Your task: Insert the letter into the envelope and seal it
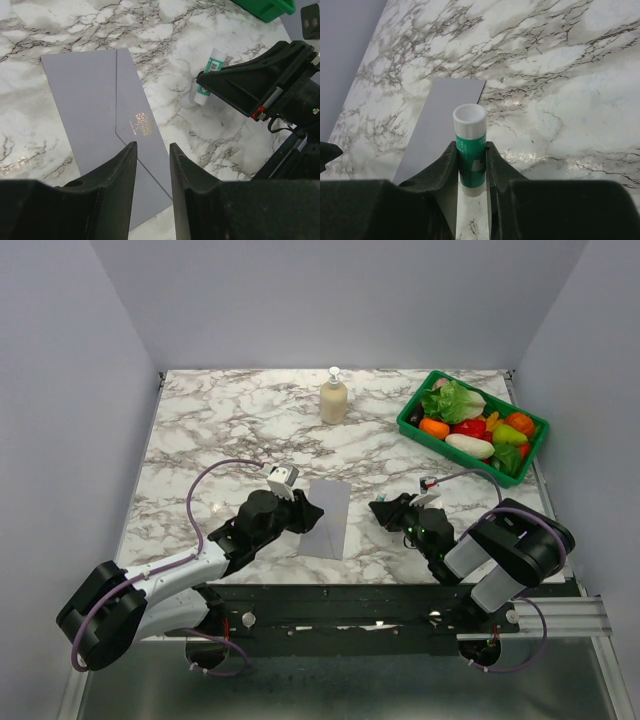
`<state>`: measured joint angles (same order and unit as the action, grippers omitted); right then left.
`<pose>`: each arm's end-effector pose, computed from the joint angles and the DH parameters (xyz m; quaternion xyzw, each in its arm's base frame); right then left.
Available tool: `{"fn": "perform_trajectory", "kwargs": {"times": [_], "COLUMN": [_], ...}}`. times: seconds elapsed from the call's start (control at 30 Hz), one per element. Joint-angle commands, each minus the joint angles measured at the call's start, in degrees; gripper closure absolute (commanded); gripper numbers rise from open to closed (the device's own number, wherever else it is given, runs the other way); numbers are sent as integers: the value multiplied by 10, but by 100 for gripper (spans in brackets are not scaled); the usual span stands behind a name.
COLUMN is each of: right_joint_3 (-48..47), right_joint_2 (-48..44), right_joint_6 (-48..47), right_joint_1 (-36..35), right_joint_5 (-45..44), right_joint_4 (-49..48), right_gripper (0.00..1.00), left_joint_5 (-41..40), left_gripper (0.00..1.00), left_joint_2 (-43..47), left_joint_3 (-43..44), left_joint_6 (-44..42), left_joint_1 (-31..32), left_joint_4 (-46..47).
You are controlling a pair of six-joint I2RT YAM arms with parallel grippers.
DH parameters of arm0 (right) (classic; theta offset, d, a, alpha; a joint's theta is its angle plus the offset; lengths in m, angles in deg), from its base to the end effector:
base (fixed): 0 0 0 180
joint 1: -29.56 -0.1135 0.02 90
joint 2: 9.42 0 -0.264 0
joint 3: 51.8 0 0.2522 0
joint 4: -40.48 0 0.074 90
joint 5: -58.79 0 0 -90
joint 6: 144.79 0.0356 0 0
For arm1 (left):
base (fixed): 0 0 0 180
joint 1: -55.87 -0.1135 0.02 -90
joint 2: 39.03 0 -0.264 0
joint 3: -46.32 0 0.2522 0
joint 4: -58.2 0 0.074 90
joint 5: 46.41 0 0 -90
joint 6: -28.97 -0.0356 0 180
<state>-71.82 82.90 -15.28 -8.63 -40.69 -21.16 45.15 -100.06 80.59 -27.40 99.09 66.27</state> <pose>0.1723 0.1281 0.1168 0.0616 0.7664 0.3495 0.5354 0.1605 -0.1521 0.1958 0.0758 0.8090 -0.3709 0.4497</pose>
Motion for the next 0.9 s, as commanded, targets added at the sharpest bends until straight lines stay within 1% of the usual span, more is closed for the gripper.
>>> {"fn": "perform_trajectory", "kwargs": {"times": [0.0, 0.5, 0.87], "right_joint_3": [-5, -15, -6], "right_joint_2": [16, 44, 49], "right_joint_6": [1, 3, -64], "right_joint_1": [4, 6, 6], "right_joint_5": [-14, -21, -3], "right_joint_4": [-166, -166, -173], "right_gripper": [99, 99, 99], "left_joint_5": [17, 18, 20], "left_gripper": [60, 60, 62], "left_joint_2": [-6, -8, -10], "left_joint_3": [0, 2, -2], "left_joint_6": [-9, -11, -10], "left_joint_1": [-3, -8, -8], "left_joint_4": [16, 13, 15]}}
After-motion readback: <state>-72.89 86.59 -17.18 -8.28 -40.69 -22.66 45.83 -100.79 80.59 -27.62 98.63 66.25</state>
